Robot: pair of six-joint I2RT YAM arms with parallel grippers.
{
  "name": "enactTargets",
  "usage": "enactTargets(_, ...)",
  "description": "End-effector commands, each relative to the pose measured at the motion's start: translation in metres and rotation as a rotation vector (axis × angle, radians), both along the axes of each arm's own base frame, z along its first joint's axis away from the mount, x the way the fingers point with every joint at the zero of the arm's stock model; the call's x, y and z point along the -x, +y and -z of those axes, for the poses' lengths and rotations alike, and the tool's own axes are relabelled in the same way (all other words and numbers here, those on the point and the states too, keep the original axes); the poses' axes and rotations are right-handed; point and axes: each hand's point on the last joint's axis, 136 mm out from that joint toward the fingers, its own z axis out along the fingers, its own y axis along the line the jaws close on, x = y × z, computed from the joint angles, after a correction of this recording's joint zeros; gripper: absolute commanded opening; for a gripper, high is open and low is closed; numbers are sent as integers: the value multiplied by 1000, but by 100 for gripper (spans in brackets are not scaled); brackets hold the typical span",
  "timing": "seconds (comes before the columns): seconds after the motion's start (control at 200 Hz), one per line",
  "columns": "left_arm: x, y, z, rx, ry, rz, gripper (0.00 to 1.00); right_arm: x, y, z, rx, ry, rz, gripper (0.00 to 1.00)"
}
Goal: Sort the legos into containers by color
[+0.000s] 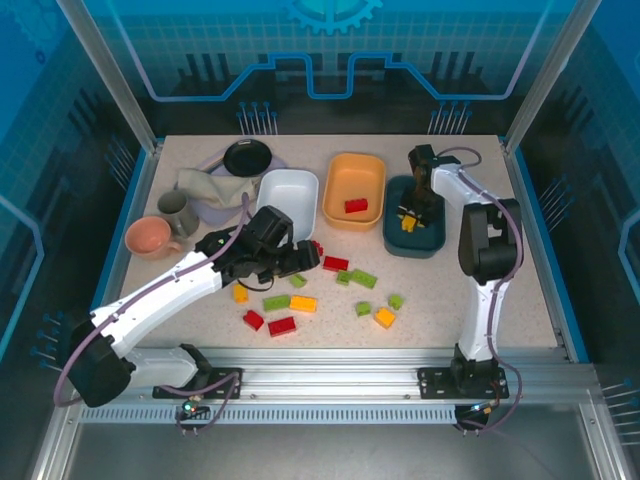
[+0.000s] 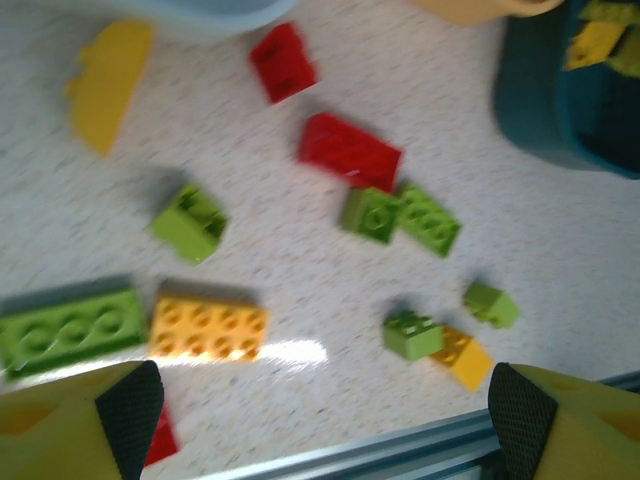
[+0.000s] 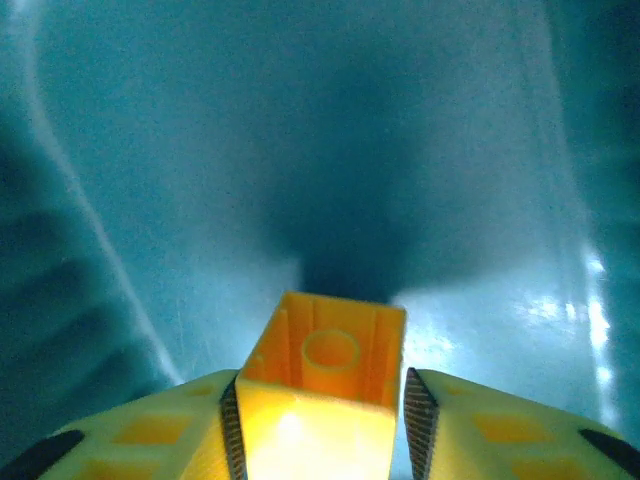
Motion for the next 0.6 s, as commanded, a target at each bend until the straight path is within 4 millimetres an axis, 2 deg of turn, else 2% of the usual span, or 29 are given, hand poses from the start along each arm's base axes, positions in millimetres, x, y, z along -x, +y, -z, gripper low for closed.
enactTargets(0.0,41,46,35,-140,170,-106,89,0,5,-19,-18,-11,-67,69)
enactTargets(0.055,51,51,43,-137,198,-126,90,-1,8,-31,-20,-51,-85,74)
enactTargets(0.12,56,55,50,-128,210,-151,90,-2,13,-54,-18,-122,-121,75)
enactTargets(0.19,52,53,52,-113,190,-159,90,2,22,-84,7,-207,-178,75)
enactTargets(0.265,41,48,53,-121,169,-133,89,16,36,-116,32,-300,-247,73)
enactTargets(0.295,36,43,53,-127,156,-103,88,25,44,-124,32,-331,-277,73)
enactTargets(0.4,14,23,61,-184,124,59,85,65,80,-133,-53,-399,-378,70)
enactTargets(0.505,-1,9,74,-263,122,251,79,115,112,-135,-162,-452,-487,71)
enactTargets(0.595,-8,-4,85,-298,136,404,75,158,135,-145,-275,-521,-591,73)
